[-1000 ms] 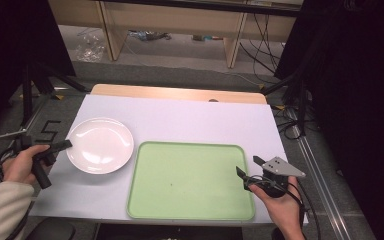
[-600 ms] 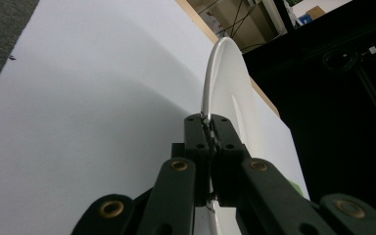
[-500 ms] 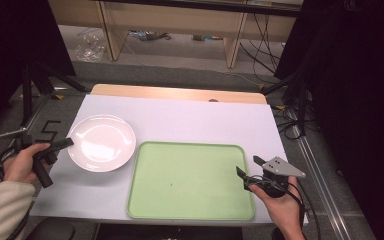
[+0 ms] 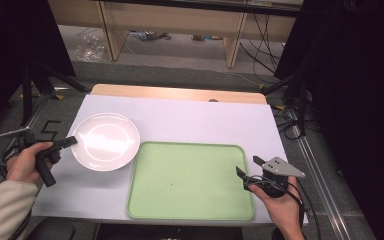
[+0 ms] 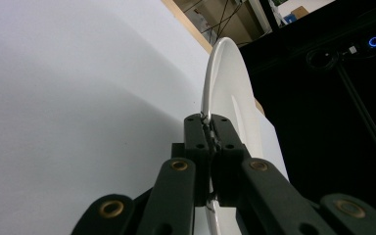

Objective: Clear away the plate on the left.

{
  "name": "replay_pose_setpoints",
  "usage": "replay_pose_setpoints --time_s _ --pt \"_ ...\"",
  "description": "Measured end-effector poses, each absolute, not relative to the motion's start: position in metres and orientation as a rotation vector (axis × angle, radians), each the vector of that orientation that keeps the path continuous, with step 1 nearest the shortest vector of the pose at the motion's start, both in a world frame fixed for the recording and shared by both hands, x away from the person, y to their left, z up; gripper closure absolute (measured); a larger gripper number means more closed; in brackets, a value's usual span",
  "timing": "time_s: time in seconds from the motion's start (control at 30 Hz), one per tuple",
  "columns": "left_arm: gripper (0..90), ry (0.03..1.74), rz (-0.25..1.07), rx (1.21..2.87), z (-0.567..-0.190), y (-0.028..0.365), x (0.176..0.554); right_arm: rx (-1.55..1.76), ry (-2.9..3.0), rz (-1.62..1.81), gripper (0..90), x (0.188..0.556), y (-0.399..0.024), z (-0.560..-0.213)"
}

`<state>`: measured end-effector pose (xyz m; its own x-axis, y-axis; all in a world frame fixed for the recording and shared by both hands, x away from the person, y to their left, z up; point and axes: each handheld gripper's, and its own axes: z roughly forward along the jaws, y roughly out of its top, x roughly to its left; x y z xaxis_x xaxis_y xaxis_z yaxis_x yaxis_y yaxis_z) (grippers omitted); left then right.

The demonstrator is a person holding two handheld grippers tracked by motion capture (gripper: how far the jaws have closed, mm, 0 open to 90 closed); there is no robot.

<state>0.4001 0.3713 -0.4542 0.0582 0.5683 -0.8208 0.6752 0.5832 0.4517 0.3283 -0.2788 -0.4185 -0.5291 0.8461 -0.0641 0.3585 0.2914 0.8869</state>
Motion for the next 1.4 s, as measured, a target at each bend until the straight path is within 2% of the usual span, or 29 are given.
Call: replay_pose_setpoints --time_s 1.4 --pt "86.7 1.564 -0.186 1.114 -0.452 0.339 0.410 1.053 2.018 1.195 29.8 0.329 -0.277 -0.419"
